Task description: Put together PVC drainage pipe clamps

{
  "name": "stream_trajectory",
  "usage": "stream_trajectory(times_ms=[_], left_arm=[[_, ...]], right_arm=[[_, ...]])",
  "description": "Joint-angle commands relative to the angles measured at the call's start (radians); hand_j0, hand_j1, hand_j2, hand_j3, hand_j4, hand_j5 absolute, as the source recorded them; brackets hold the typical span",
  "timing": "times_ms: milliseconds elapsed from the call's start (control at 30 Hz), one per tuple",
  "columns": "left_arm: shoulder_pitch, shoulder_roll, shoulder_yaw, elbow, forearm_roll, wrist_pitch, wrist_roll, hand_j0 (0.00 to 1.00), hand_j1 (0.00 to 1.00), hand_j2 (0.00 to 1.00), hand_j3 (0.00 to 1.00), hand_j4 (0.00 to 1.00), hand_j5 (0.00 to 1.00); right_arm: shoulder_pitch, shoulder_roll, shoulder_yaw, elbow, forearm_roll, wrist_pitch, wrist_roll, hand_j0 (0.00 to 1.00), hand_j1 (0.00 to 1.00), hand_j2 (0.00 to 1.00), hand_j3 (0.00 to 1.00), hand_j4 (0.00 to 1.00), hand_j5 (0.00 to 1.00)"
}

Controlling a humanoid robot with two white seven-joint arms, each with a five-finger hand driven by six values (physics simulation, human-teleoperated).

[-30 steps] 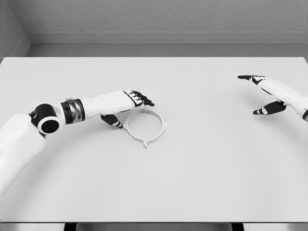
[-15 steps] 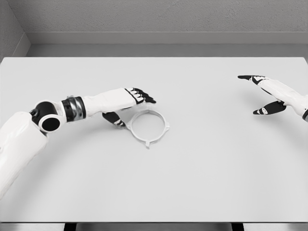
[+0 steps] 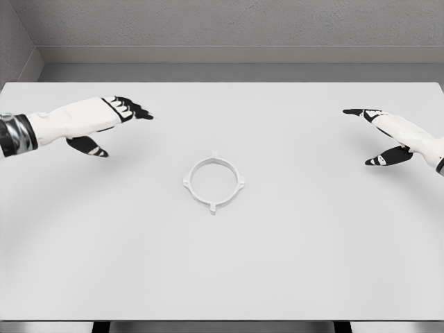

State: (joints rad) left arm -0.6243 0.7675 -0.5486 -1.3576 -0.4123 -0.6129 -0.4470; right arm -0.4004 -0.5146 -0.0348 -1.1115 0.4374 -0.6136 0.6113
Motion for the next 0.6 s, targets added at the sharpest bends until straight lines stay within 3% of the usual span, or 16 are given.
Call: stream_trajectory(times_ms=[0,567], left_arm=[[0.0,0.019,0.001,-0.011,0.01,0.002,0.001,1.0,1.0,1.0,1.0,1.0,1.0],[0.006,0.019,0.001,-0.009,0.009,0.002,0.001,1.0,1.0,1.0,1.0,1.0,1.0]], right_arm=[[0.0,-0.001,-0.001,-0.001,-0.008,0.003,0.0,1.0,1.0,1.0,1.0,1.0,1.0],[0.012,-0.002,-0.002,-0.001,-0.008,0.003,0.0,1.0,1.0,1.0,1.0,1.0,1.0]])
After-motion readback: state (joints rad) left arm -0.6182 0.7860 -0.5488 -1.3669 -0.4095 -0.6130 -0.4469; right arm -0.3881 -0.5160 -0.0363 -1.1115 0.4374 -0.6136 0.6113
